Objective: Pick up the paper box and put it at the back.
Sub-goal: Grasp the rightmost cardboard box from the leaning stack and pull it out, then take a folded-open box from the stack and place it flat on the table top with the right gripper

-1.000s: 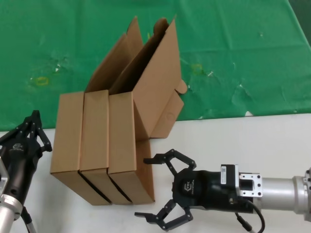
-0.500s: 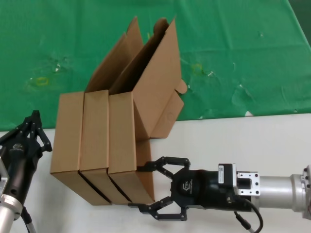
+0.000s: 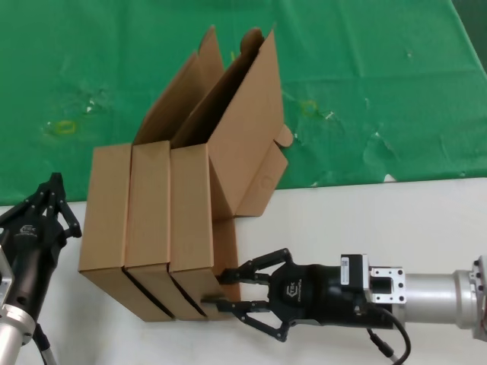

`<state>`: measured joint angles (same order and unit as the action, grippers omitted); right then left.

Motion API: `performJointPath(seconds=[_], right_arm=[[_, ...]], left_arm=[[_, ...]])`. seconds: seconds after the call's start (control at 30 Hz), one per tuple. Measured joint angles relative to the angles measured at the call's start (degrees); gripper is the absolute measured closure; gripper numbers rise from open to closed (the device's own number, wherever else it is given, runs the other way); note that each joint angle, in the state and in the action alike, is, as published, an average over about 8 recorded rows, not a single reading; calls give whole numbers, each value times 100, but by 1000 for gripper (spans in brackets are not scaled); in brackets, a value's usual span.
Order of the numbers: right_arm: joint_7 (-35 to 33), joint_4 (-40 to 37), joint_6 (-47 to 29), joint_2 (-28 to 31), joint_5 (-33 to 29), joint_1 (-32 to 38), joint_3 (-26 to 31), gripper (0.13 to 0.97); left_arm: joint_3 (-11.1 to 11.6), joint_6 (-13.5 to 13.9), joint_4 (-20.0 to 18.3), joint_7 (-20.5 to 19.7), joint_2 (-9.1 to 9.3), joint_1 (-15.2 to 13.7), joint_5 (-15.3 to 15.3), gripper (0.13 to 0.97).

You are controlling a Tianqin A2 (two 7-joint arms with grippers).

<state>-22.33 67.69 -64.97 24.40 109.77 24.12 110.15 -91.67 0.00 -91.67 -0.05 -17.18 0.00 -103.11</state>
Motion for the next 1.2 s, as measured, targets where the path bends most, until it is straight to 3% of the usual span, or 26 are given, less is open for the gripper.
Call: performJointPath(seconds=[0.2,0.73,0.93,1.2], right_arm=[[-3,-70,-6,-34,-22,37,17,863],[172,282,-70,166,61,-152,-59,940],[424,981,-268,740,443,-485,-472,945],[1000,1824,-365,2038,801,-729,-1336,945]], left_arm=[[0,0,0,1,0,0,1,953],[0,0,0,2,0,0,1,953],[0,0,0,2,0,0,0,953],[0,0,0,2,0,0,0,953]])
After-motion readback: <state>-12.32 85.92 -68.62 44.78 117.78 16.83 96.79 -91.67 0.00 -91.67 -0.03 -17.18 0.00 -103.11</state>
